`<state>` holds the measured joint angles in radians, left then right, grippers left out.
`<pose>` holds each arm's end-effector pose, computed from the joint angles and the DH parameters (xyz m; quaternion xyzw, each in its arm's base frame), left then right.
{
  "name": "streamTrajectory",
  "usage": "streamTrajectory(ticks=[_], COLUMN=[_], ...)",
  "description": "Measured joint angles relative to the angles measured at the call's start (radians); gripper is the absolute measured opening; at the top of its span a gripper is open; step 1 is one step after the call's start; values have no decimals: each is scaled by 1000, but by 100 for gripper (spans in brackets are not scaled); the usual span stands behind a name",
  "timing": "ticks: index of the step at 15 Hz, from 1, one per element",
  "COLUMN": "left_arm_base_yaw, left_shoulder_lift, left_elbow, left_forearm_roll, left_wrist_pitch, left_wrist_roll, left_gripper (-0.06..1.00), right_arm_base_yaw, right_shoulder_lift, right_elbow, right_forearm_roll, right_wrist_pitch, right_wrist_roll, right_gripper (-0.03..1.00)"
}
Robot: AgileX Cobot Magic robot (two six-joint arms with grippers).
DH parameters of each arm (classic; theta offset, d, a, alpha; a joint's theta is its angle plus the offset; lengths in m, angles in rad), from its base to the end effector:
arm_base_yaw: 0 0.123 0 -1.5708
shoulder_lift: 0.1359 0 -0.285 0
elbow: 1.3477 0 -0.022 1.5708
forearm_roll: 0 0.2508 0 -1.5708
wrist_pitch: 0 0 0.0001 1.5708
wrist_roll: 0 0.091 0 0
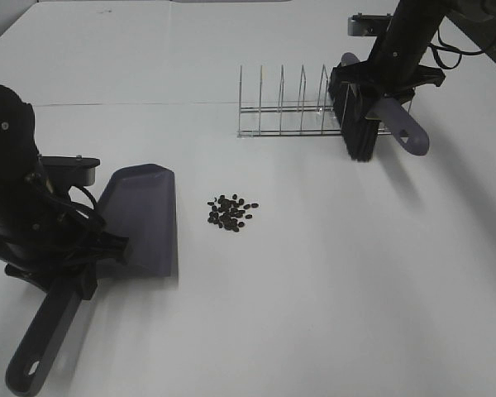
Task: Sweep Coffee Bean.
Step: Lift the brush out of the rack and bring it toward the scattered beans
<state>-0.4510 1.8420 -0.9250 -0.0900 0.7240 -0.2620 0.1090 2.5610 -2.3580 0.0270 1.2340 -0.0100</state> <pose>0.2676 -0.1356 0.1237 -0.0610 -0.9977 0.0312 0.0025 0.5254 0.0598 0.1497 -0.0561 0.9922 0.0186 0.1095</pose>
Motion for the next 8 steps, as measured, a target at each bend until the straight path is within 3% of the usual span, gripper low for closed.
streamTrajectory(ticks=[4, 8], left_arm_base_yaw=[0, 0], left_shoulder_lift=[0, 0], left_elbow=[0, 0], left_forearm_roll=[-1, -1], left_wrist_pitch=[-6, -20], left_wrist_roll=[0, 28], left_gripper=[33, 33], right_arm_base_yaw=[0, 1], right_shoulder_lift=[-79, -319], right_elbow=[71, 369], right_forearm_roll=[28, 34], right_wrist_pitch=[-2, -4], right_wrist_roll=[15, 19], right_gripper=[27, 27])
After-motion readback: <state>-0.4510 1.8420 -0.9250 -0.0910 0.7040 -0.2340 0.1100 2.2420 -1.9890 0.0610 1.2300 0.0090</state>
